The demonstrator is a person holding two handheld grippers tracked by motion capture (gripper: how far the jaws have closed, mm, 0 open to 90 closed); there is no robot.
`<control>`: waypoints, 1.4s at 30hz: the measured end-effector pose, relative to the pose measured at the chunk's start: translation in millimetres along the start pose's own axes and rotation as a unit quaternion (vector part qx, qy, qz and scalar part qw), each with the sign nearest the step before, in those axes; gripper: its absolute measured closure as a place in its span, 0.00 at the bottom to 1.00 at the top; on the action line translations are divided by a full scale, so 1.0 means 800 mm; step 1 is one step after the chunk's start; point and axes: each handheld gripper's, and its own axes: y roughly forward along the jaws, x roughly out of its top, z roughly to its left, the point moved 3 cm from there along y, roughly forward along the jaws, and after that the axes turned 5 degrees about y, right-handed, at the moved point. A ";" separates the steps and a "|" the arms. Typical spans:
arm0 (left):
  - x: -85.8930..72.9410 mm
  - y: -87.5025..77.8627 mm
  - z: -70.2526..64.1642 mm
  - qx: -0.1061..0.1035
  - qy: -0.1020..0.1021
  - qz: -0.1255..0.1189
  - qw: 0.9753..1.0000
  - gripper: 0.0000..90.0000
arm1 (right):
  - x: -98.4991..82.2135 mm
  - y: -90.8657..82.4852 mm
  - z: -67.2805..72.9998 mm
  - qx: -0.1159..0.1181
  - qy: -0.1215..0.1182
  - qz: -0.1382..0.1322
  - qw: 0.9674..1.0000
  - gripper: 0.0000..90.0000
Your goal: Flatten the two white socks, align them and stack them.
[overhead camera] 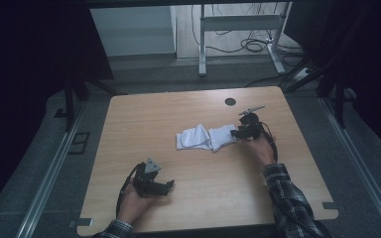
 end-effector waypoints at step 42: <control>0.000 0.000 0.001 0.000 0.003 0.001 1.000 0.11 | 0.122 -0.199 0.066 0.054 -0.043 -0.146 0.987 0.88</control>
